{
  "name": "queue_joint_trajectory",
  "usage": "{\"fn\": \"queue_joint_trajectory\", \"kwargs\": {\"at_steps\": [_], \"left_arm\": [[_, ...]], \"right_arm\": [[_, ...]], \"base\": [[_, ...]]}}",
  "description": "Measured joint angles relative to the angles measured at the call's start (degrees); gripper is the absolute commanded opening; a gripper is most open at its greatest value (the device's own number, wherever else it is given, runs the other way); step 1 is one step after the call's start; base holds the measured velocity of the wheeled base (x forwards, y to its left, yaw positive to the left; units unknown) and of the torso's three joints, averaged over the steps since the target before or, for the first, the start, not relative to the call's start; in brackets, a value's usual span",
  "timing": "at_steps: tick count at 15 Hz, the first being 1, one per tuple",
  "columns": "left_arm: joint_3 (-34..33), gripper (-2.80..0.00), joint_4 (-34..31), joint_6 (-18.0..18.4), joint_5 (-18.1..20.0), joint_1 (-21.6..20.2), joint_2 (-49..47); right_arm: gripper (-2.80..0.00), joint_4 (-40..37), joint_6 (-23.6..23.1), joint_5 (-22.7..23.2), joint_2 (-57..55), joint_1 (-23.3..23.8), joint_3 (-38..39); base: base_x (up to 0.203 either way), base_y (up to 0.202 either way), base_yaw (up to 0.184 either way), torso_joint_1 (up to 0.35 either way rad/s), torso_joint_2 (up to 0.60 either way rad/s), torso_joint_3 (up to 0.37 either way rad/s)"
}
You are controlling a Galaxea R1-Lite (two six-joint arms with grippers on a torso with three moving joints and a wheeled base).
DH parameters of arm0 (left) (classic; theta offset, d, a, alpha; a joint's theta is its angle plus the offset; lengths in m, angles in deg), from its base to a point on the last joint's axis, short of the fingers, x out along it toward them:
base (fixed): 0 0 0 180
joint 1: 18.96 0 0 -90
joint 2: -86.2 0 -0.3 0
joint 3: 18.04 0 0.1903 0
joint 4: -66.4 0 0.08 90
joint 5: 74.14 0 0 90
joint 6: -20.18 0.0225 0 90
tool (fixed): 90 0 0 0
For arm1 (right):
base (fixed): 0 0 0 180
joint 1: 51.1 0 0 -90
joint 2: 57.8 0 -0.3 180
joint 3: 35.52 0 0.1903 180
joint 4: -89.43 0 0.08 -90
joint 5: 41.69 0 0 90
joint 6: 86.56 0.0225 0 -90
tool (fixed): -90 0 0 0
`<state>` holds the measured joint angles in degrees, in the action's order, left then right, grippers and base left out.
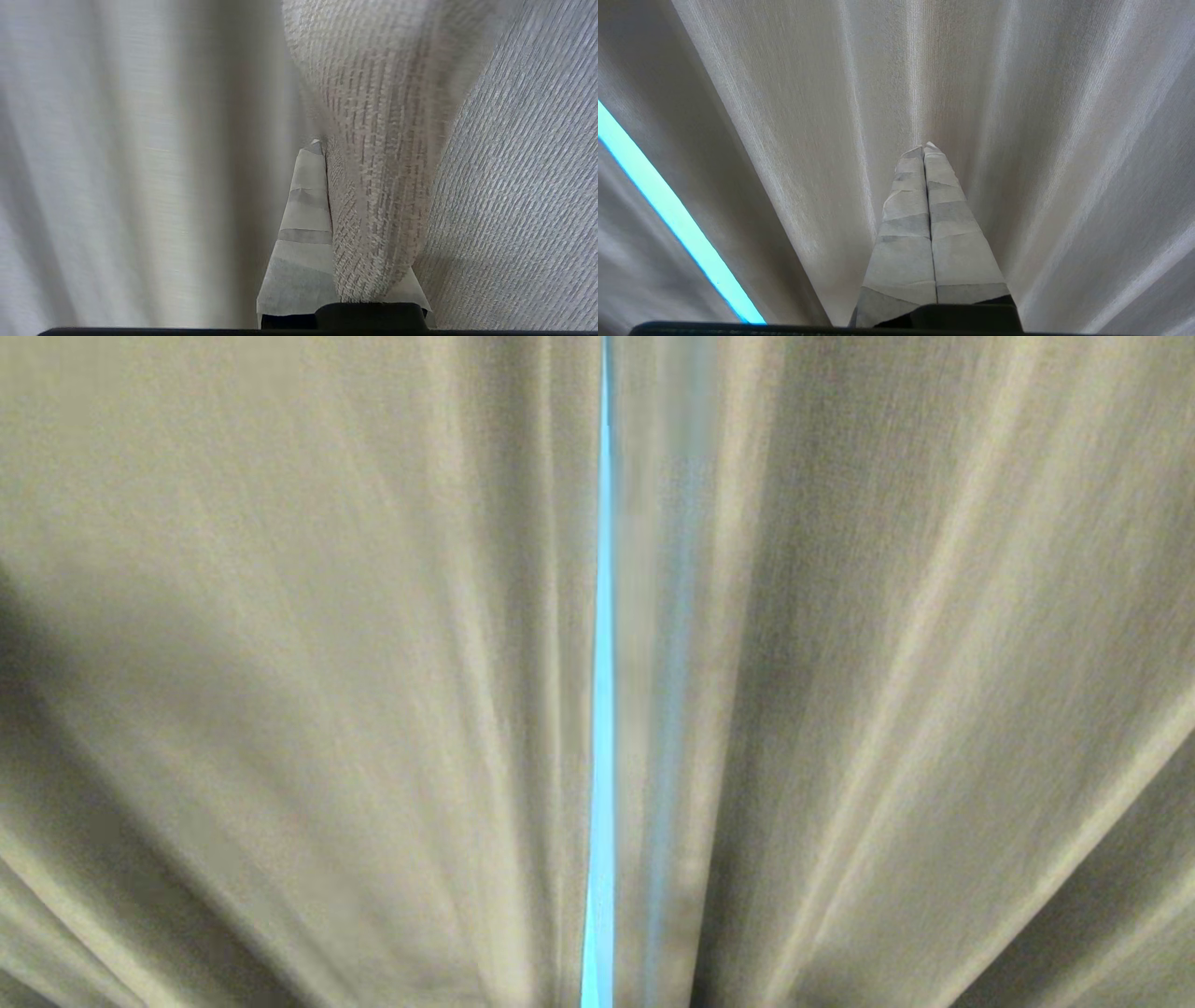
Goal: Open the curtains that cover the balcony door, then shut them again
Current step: Pull the outer curtains open on both sides
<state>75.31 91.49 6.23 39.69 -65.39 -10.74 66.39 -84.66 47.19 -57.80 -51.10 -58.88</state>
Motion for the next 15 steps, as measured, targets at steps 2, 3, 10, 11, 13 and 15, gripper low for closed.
{"fn": "queue_joint_trajectory", "kwargs": {"at_steps": [2, 3, 10, 11, 13, 15], "left_arm": [[3.1, -2.80, 0.0, -0.9, 1.5, -2.5, -2.4], [4.7, -2.80, 0.0, -1.3, 2.3, -3.7, -3.7], [14.1, -2.80, 0.1, -3.1, 6.1, -10.6, -12.1], [15.7, -2.80, 0.0, -3.5, 6.2, -11.6, -13.4], [18.8, -2.80, -0.2, -4.6, 6.2, -13.5, -16.0], [21.4, -2.80, -0.4, -5.4, 6.2, -15.0, -18.4]], "right_arm": [[-2.80, 0.0, 0.0, 0.0, 0.0, 0.0, 0.0], [-2.80, 0.0, 0.0, 0.0, 0.0, 0.0, 0.0], [-2.80, 0.0, 0.0, 0.0, 0.0, 0.0, 0.0], [-2.80, 0.0, 0.0, 0.0, 0.0, 0.0, 0.0], [-2.80, 0.0, 0.0, 0.0, 0.0, 0.0, 0.0], [-2.80, 0.0, 0.0, 0.0, 0.0, 0.0, 0.0]], "base": [[0.000, 0.000, 0.000, 0.000, 0.00, 0.000], [0.000, 0.000, 0.000, 0.000, 0.00, 0.000], [0.000, 0.000, 0.000, 0.000, 0.00, 0.000], [0.000, 0.000, 0.000, 0.000, 0.00, 0.000], [0.000, 0.000, 0.000, 0.000, 0.00, 0.000], [0.000, 0.000, 0.000, 0.000, 0.00, 0.000]]}}
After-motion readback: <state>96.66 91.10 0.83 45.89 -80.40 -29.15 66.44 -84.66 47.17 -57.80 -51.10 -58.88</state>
